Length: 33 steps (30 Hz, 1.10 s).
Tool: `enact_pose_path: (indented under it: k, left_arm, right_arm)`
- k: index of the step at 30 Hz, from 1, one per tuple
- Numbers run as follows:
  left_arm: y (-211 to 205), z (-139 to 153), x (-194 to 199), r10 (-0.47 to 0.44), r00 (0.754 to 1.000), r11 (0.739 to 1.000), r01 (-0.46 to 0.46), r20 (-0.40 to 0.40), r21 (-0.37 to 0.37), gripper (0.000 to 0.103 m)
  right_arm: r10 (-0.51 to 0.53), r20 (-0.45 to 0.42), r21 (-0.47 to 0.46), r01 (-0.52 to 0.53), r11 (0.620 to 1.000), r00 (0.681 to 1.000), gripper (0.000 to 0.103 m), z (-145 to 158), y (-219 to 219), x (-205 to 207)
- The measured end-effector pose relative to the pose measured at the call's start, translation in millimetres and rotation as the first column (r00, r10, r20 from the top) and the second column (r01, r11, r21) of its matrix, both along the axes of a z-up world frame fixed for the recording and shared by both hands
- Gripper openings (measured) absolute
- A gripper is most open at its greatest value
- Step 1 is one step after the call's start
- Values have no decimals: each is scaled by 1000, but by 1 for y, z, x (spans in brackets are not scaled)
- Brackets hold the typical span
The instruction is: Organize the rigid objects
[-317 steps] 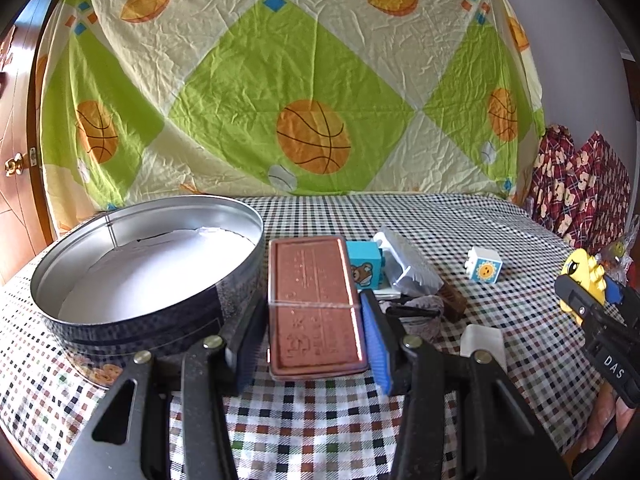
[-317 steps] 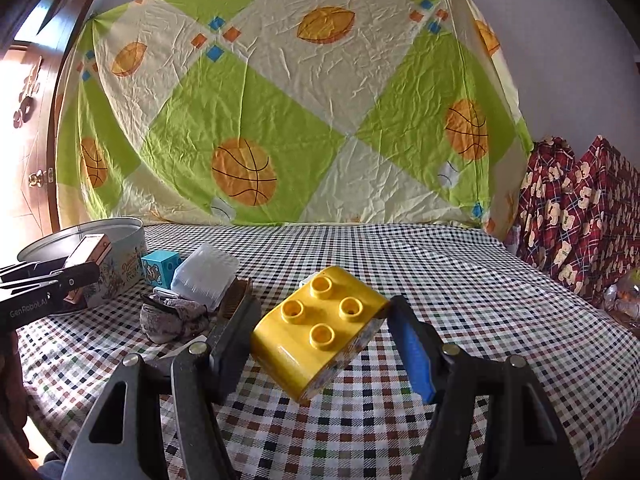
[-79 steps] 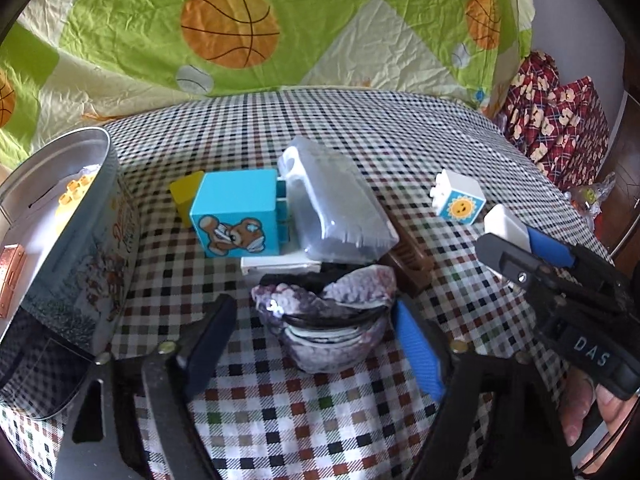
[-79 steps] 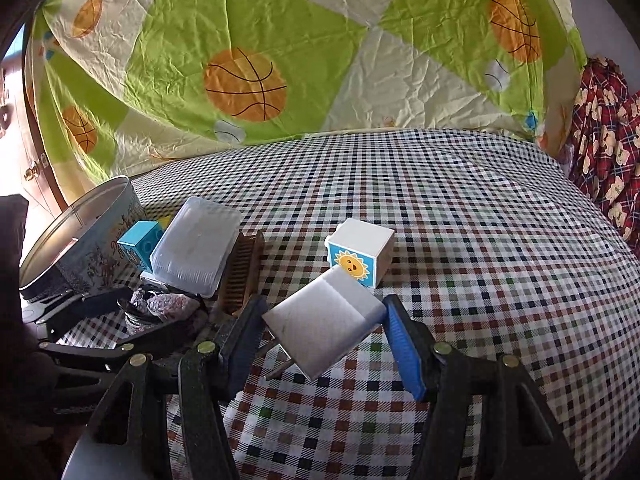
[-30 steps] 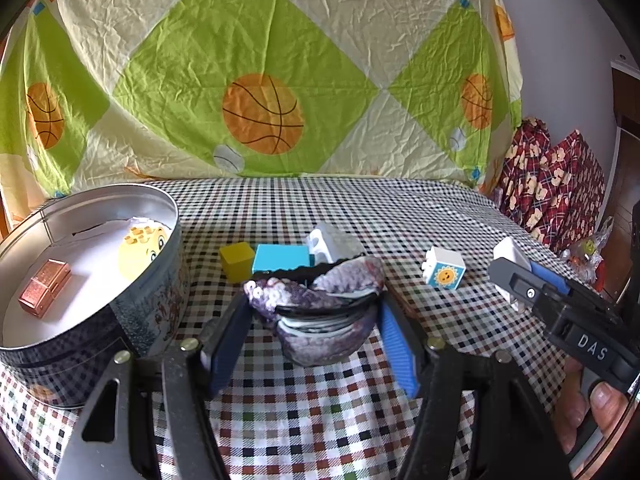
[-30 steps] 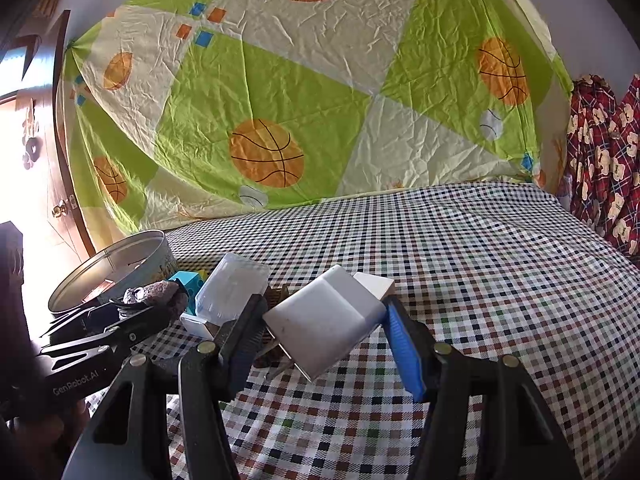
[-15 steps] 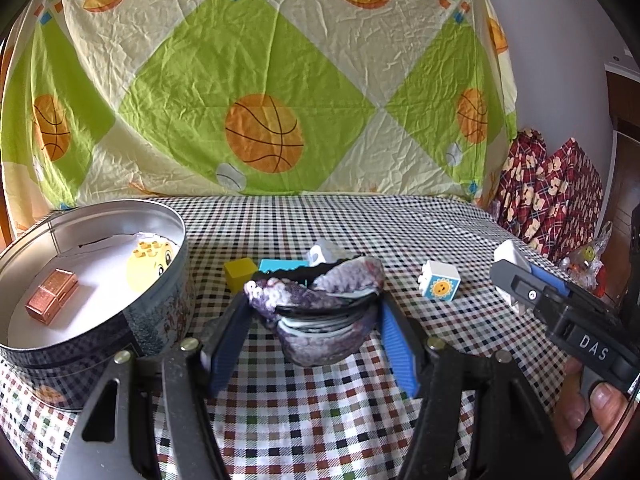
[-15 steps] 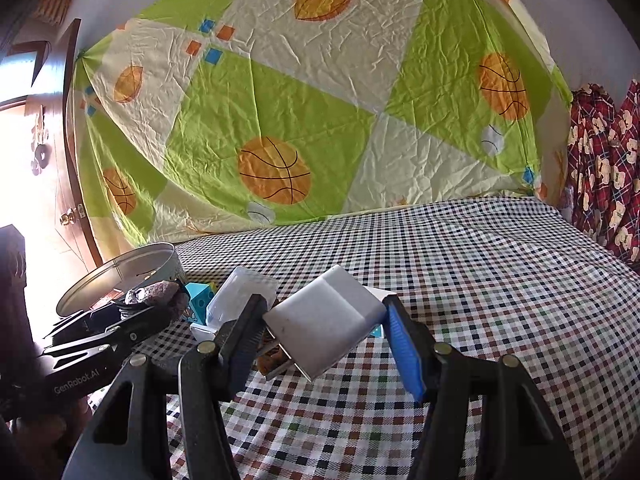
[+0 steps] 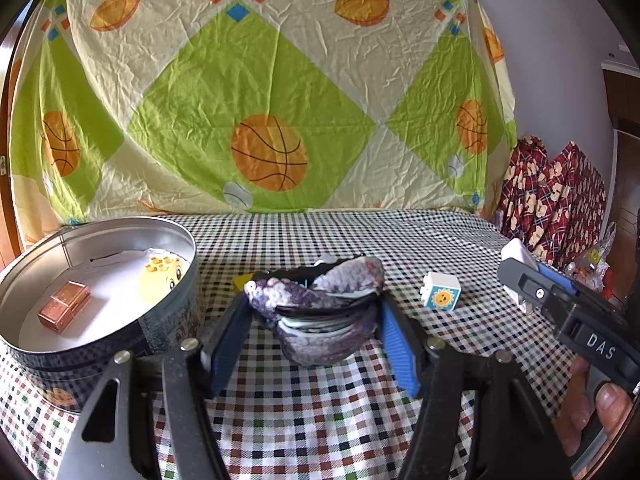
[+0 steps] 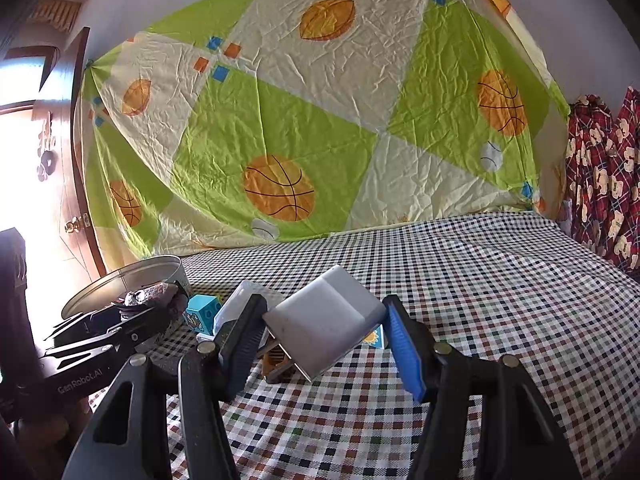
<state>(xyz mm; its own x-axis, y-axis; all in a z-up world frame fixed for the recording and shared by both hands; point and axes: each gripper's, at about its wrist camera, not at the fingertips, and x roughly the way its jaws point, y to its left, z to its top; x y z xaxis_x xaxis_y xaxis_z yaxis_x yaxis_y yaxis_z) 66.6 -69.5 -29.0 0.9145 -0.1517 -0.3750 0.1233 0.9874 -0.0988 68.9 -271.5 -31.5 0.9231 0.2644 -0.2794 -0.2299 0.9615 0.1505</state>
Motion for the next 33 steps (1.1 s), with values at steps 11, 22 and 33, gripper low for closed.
enact_pose_path:
  k: [11,22,33]
  left_arm:
    - [1,3,-12,20,998,1000,-20,66,0,63]
    - [9,3,-15,28,997,1000,-27,77,-12,63]
    - [28,2,-21,70,993,998,-69,97,-10,63]
  right_arm:
    - [-8,34,5,7,1000,999,62,2,0,-5]
    - [-25,62,-3,25,1000,998,62,3,5,-11]
    - [28,55,-17,-27,999,998,62,3,32,-12]
